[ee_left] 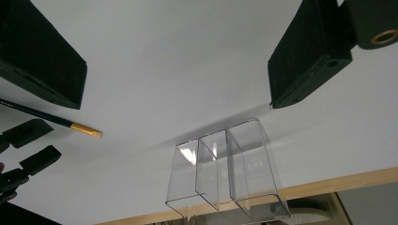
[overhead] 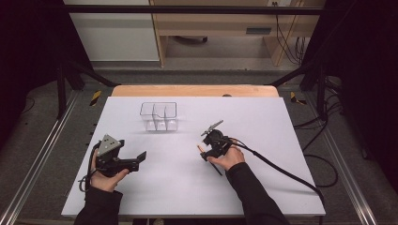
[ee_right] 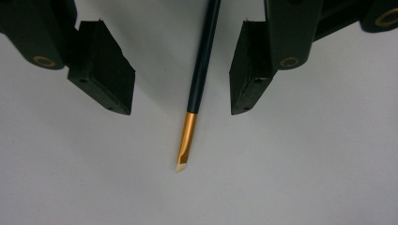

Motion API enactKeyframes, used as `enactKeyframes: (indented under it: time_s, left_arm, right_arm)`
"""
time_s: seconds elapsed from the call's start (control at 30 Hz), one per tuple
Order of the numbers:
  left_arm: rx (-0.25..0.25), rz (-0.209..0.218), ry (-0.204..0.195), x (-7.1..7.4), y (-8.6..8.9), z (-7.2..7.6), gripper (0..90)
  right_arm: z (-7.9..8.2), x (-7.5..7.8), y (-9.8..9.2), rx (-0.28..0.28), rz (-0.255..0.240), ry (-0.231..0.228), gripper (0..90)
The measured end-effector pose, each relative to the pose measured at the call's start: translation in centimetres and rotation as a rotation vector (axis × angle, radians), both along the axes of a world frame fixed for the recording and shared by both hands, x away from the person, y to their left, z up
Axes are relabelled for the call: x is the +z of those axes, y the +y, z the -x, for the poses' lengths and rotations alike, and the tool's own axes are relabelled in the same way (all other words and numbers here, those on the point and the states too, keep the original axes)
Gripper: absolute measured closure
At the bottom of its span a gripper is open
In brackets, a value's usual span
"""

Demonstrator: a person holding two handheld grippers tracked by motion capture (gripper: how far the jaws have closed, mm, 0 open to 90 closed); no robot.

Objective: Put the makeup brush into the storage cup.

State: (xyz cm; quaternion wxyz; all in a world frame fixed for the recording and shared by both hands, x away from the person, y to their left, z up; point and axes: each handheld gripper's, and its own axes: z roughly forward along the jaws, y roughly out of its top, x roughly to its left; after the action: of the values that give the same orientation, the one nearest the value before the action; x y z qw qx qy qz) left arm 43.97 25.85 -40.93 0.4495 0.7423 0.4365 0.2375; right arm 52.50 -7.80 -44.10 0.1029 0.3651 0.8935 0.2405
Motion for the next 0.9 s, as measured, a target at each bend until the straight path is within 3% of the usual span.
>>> enactKeyframes:
  time_s: [0.2, 0.4, 0.67, 0.9]
  left_arm:
    - [-0.003, 0.002, 0.001, 0.0, 0.0, 0.0, 4.2]
    - [-0.006, -0.003, 0.004, 0.0, -0.1, 0.0, 4.3]
    - [-0.003, -0.001, 0.003, 0.0, 0.0, 0.0, 4.5]
    - [-0.005, -0.004, 0.005, 0.0, -0.1, 0.0, 4.6]
  right_arm:
    - [-0.2, -0.1, 1.0, 0.024, 0.051, 0.034, 49.4]
    - [-0.5, -0.6, 1.2, 0.012, 0.085, 0.067, 54.2]
    - [-0.5, -0.9, 1.3, 0.014, 0.089, 0.077, 60.6]
    - [-0.4, -1.1, 1.4, 0.047, 0.092, 0.085, 69.8]
